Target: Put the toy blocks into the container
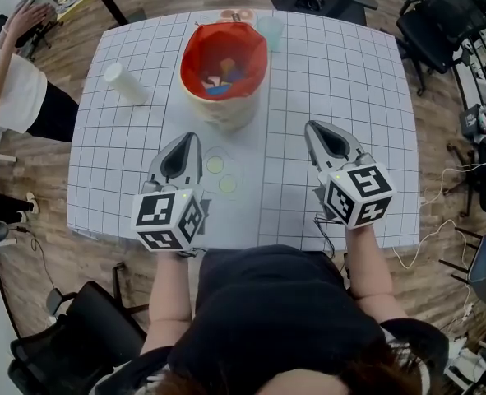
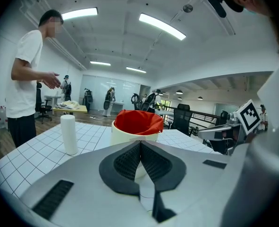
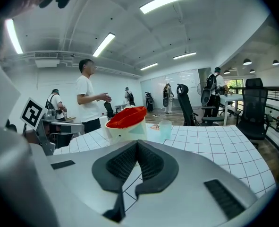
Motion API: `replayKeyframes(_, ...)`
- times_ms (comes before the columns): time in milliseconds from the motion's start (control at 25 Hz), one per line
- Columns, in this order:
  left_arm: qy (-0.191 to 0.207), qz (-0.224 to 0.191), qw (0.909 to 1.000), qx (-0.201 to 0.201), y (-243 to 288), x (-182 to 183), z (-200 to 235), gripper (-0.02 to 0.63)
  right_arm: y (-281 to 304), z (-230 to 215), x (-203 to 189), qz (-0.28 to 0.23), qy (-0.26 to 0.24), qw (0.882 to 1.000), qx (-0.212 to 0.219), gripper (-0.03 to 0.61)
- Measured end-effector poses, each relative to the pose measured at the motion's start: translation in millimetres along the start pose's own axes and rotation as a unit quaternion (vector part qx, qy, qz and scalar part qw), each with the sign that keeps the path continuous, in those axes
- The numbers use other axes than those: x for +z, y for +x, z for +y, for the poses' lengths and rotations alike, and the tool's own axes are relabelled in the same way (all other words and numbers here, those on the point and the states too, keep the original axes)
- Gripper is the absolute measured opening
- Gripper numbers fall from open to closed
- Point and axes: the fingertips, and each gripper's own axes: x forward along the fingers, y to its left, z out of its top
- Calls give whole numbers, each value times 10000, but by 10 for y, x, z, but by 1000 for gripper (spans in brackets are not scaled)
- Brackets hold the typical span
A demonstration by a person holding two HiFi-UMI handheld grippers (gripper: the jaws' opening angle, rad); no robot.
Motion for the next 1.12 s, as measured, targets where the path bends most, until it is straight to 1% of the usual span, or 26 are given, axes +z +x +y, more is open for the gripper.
replayKeyframes(280, 26, 38, 10000, 21, 10, -17, -5, 26, 21, -27, -73, 105, 26, 9999, -63, 15)
replayKeyframes(440, 53, 59, 10000, -7, 33, -27, -18, 26, 42, -34, -64, 83, 111, 9999, -53, 15)
replayKeyframes(1120, 34, 113, 9999, -20, 25, -64, -28, 26, 28, -31, -86, 105, 182, 9998, -23, 15)
